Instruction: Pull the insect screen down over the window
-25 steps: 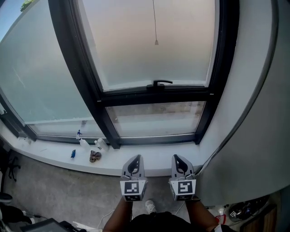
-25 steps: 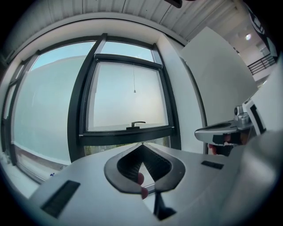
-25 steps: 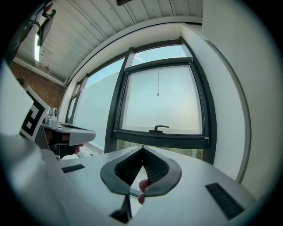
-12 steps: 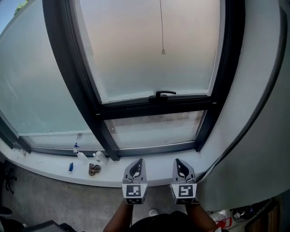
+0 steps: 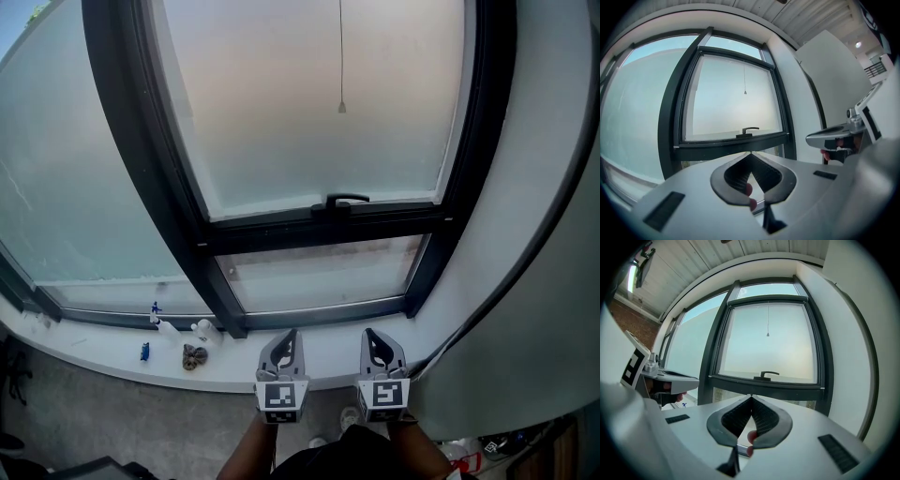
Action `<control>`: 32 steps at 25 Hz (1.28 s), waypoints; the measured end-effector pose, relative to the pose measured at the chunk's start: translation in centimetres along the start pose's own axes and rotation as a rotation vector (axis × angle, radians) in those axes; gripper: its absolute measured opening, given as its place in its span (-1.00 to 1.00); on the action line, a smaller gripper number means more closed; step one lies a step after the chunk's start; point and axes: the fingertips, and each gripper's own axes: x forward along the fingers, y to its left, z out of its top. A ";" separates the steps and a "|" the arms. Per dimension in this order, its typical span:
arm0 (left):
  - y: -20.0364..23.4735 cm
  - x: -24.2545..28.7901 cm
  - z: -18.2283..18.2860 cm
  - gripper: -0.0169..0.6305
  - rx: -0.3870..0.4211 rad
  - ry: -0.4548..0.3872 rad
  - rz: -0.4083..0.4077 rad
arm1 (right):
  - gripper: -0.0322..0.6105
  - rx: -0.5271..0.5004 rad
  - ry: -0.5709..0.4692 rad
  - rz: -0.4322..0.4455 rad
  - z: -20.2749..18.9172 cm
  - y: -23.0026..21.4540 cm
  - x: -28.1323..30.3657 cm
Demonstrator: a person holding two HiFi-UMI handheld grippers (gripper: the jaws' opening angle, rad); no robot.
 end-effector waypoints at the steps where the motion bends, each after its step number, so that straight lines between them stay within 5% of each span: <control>1: 0.1 0.2 -0.1 -0.94 0.003 0.004 -0.001 | -0.89 -0.002 0.000 0.006 -0.1 0.0 0.4; 14: 1.9 6.3 -0.8 -0.94 -0.024 0.047 0.052 | -0.89 -0.004 -0.025 0.092 -0.3 -2.5 6.6; 24: 1.8 12.9 2.7 -0.94 -0.014 0.011 0.064 | -0.89 -0.045 -0.097 0.159 3.1 -5.3 13.1; 32: 3.9 16.9 4.0 -0.94 0.024 -0.024 0.149 | -0.89 -0.053 -0.156 0.193 5.3 -6.0 16.1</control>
